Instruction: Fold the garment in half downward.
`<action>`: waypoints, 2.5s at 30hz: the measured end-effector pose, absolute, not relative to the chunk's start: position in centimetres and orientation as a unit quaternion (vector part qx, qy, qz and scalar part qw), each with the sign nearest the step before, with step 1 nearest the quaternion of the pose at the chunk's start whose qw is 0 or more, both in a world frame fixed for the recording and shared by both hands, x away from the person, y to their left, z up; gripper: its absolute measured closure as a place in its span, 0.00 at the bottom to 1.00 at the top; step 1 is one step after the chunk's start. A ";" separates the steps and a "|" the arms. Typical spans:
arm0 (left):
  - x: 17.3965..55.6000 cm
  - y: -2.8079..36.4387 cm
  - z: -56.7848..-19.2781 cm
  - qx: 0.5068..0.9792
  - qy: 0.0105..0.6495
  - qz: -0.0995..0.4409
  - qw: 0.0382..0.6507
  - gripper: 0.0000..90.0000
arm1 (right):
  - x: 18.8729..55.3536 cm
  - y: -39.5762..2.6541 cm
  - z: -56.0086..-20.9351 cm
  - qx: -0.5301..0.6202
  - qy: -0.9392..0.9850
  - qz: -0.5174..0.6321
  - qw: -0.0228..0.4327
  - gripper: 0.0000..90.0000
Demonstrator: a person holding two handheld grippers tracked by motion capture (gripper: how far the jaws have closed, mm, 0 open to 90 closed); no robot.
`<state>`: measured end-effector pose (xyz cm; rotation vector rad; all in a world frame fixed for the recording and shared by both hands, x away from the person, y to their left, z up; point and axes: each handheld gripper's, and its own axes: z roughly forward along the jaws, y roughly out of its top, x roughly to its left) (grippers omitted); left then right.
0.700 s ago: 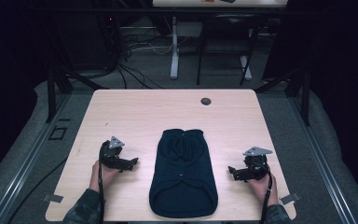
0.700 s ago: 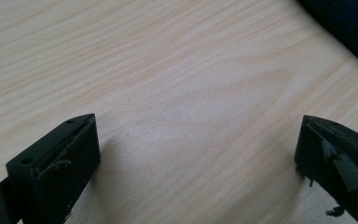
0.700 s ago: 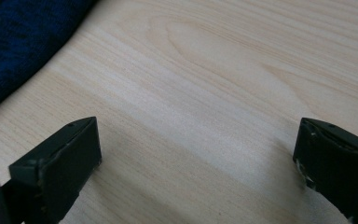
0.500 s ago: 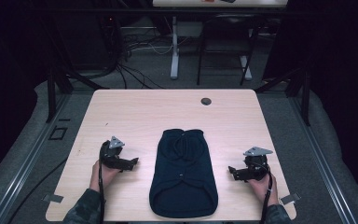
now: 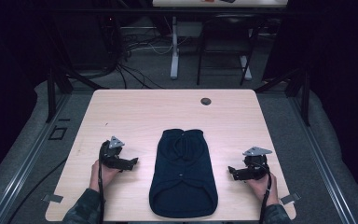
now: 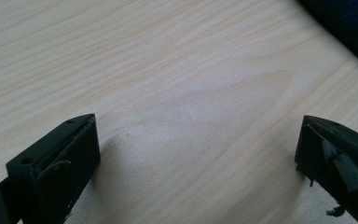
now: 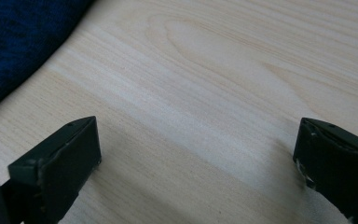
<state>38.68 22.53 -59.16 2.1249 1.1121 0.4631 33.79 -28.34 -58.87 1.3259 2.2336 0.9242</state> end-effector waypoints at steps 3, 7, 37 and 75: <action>38.7 22.7 -59.2 0.821 0.421 0.176 0.343 0.00 | 33.9 -28.3 -58.8 0.471 0.799 0.324 0.188 0.00; 38.8 22.7 -59.0 0.822 0.424 0.173 0.339 0.00 | 34.0 -28.3 -58.8 0.475 0.796 0.324 0.187 0.00; 42.2 19.3 -56.5 0.832 0.405 0.122 0.359 0.00 | 37.0 -25.5 -54.8 0.453 0.817 0.332 0.128 0.00; 48.2 10.1 -54.5 0.862 0.361 0.103 0.340 0.06 | 46.3 -17.8 -54.3 0.432 0.842 0.320 0.057 0.00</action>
